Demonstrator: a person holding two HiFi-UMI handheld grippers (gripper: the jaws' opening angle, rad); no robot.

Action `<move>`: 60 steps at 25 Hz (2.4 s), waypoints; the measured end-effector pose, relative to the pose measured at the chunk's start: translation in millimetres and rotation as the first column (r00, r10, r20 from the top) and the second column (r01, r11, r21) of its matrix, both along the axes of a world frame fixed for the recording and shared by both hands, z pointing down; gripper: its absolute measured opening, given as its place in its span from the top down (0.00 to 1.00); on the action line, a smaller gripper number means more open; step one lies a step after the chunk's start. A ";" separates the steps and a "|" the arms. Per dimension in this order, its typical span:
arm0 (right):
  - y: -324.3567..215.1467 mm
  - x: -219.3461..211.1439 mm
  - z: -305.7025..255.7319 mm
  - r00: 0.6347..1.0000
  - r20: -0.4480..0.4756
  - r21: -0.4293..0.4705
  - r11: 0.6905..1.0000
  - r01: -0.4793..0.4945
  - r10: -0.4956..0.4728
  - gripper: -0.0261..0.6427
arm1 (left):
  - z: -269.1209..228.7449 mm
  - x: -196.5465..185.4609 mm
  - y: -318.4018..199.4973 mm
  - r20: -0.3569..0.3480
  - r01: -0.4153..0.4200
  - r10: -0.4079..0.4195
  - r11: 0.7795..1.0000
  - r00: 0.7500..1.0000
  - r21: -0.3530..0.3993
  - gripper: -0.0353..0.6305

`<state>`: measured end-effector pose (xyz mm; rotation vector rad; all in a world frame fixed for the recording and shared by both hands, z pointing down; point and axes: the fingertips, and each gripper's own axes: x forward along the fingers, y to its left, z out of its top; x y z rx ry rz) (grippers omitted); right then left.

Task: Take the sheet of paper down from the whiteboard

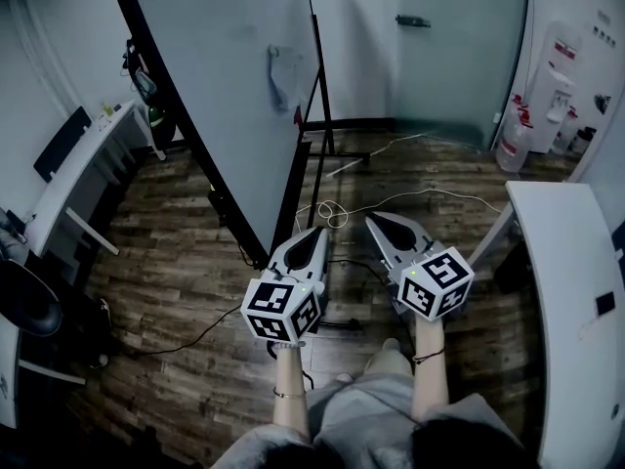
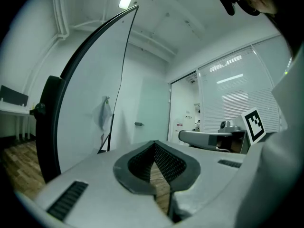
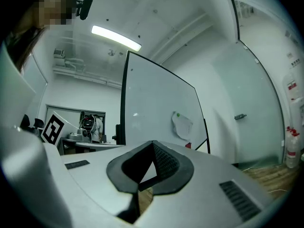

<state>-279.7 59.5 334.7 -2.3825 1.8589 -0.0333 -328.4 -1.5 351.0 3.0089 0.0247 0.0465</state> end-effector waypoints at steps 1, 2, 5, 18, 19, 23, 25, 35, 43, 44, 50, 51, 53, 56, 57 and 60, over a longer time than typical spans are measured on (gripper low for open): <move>0.0 2.8 0.3 1.000 0.007 0.003 1.000 0.003 -0.003 0.96 | 0.2 2.1 0.3 0.002 0.003 -0.003 1.000 1.000 0.001 0.94; -0.1 5.9 0.5 1.000 0.017 0.008 1.000 0.007 -0.007 0.96 | 0.8 4.3 0.7 0.005 0.006 -0.006 1.000 1.000 0.003 0.94; -1.2 13.6 0.5 0.999 0.039 0.031 0.999 0.031 -0.033 0.96 | 1.8 11.3 -1.3 0.011 0.025 -0.026 1.000 1.000 0.011 0.94; -14.7 78.3 -8.2 0.982 0.065 0.062 0.982 0.176 -0.180 0.96 | -5.7 65.2 -12.2 0.032 0.154 -0.154 0.988 0.988 0.014 0.94; -16.8 82.7 -7.8 0.979 0.068 0.062 0.980 0.190 -0.194 0.96 | -5.0 71.0 -12.3 0.033 0.163 -0.163 0.987 0.986 0.004 0.94; -22.2 106.1 -14.3 0.972 0.058 0.069 0.972 0.225 -0.229 0.96 | -3.3 97.7 -12.2 0.040 0.183 -0.183 0.983 0.982 0.003 0.94; -20.7 121.2 -18.8 0.971 0.049 0.070 0.970 0.231 -0.235 0.96 | -4.5 111.4 -12.0 0.037 0.194 -0.194 0.981 0.980 0.000 0.94; 1.3 168.1 -12.9 0.965 0.052 0.050 0.965 0.256 -0.258 0.96 | 5.5 157.8 9.4 0.048 0.243 -0.242 0.970 0.969 -0.007 0.94; -1.9 184.2 -5.4 0.955 0.077 0.062 0.957 0.282 -0.286 0.96 | 4.3 159.8 -11.1 0.059 0.334 -0.335 0.942 0.940 0.017 0.94; -1.3 184.8 -3.9 0.954 0.079 0.064 0.957 0.284 -0.288 0.96 | 5.2 157.8 -13.1 0.062 0.343 -0.344 0.939 0.937 0.025 0.94; 8.7 204.6 1.4 0.959 0.097 0.078 0.962 0.260 -0.267 0.96 | 7.3 162.4 -20.0 0.068 0.365 -0.366 0.931 0.928 0.021 0.94; 6.8 209.5 2.5 0.959 0.099 0.076 0.963 0.258 -0.265 0.96 | 8.7 166.0 -23.6 0.072 0.367 -0.368 0.930 0.927 0.020 0.94; 4.5 217.5 6.3 0.960 0.105 0.069 0.965 0.255 -0.261 0.96 | 15.5 172.5 -28.6 0.091 0.370 -0.370 0.929 0.924 0.021 0.94; 3.4 228.3 10.6 0.960 0.118 0.071 0.967 0.246 -0.253 0.96 | 23.0 183.9 -29.7 0.106 0.362 -0.361 0.932 0.926 0.019 0.94; 1.0 232.3 11.8 0.961 0.119 0.070 0.968 0.241 -0.248 0.96 | 23.6 188.4 -30.2 0.105 0.355 -0.355 0.935 0.929 0.019 0.94; -10.1 241.3 15.3 0.963 0.117 0.064 0.969 0.237 -0.243 0.96 | 25.7 200.6 -34.2 0.100 0.344 -0.345 0.939 0.933 0.025 0.94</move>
